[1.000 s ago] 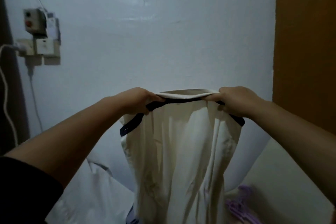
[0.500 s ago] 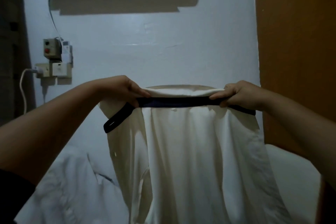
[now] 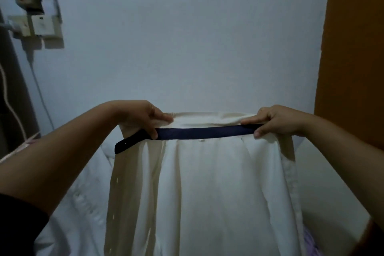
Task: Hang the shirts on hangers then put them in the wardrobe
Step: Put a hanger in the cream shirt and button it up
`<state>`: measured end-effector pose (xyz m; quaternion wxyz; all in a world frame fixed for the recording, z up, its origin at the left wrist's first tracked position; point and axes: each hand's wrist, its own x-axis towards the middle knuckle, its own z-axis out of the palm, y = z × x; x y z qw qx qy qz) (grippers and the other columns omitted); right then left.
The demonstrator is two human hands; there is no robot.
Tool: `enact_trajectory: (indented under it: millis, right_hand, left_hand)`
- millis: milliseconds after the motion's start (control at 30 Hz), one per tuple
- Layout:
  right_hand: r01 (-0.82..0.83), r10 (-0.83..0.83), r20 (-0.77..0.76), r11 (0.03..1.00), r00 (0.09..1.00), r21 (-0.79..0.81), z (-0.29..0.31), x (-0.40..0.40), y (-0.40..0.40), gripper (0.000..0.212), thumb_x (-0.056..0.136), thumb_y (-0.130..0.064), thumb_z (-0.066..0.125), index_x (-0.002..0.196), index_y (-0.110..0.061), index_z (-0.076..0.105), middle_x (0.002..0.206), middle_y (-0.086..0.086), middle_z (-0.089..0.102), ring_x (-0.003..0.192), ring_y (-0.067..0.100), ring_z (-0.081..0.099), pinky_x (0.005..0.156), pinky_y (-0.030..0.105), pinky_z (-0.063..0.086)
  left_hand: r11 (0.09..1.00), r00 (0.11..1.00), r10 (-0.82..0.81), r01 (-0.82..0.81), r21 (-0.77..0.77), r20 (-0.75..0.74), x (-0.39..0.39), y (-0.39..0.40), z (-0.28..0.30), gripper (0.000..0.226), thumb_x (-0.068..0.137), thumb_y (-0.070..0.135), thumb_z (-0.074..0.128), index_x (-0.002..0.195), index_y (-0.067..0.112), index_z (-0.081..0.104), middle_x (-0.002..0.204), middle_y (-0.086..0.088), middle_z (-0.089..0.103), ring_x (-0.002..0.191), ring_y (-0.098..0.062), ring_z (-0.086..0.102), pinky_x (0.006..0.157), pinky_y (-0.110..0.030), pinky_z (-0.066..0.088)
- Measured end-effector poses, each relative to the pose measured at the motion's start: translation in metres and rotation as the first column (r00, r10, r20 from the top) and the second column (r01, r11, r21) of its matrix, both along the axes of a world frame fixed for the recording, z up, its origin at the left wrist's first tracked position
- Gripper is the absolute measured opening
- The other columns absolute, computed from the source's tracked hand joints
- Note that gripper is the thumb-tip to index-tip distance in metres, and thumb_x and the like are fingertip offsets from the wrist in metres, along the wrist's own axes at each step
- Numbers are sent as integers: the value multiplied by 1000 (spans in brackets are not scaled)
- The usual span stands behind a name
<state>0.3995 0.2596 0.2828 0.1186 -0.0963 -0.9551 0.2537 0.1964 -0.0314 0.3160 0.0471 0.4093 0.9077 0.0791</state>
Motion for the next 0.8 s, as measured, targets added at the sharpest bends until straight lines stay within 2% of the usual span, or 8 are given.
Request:
enact_trajectory:
  millis: [133,233,400,467,600,700,767,800]
  right_hand:
    - [33,-38,116,998,992,46,-71,-61,36,48,80,-16,72,119,-40,60,86,-18,49,82,4,47,69,10,34]
    - [23,-34,211,998,977,53,-140,-108,66,51,80,-16,72,124,-37,58,82,-12,47,87,12,48,68,8,31]
    - [24,-25,296,1000,955,6,-269,-170,113,53,76,-12,74,123,-34,62,76,-10,46,73,12,52,62,14,34]
    - [35,-36,322,999,946,8,-315,-189,128,57,74,-13,75,126,-34,60,83,-5,46,79,14,53,65,20,36]
    - [36,-34,395,999,918,0,-386,-217,153,71,73,-31,70,136,-44,41,128,11,45,114,24,47,95,26,35]
    - [-44,-20,297,978,955,206,-414,-227,164,65,74,-33,71,135,-37,48,130,10,52,122,28,46,104,36,36]
    - [-96,-8,251,912,968,399,-424,-231,170,60,73,-40,71,130,-37,52,132,1,54,124,25,46,104,36,36]
    - [-112,-1,251,892,968,437,-429,-234,174,59,72,-45,68,128,-39,51,133,-3,53,125,22,45,105,35,36]
  left_hand:
    - [988,1000,-15,12,-154,-16,-57,45,-71,72,79,27,76,141,43,41,130,10,47,109,-13,44,93,-23,31]
    - [965,998,-60,57,-258,-6,-102,78,-141,75,80,28,75,145,35,38,137,4,47,119,-20,46,101,-29,35]
    - [915,989,-147,135,-380,-2,-155,120,-262,80,83,33,71,150,28,28,144,-2,43,125,-22,46,103,-30,36]
    - [921,986,-165,152,-360,-5,-172,133,-300,81,83,37,70,151,27,27,143,-2,43,124,-21,46,100,-30,39]
    - [929,987,-162,153,-337,3,-200,155,-357,83,79,59,65,148,31,30,146,2,39,127,-22,45,97,-36,43]
    - [903,986,-162,161,-398,31,-213,166,-388,92,71,79,53,147,33,30,149,4,34,129,-22,44,93,-37,44]
    - [885,978,-207,193,-424,13,-220,171,-404,117,52,98,24,148,31,30,149,2,33,131,-22,42,94,-36,42]
    - [872,971,-239,208,-442,-14,-223,172,-412,130,42,102,7,148,31,29,150,1,32,132,-22,40,96,-36,41]
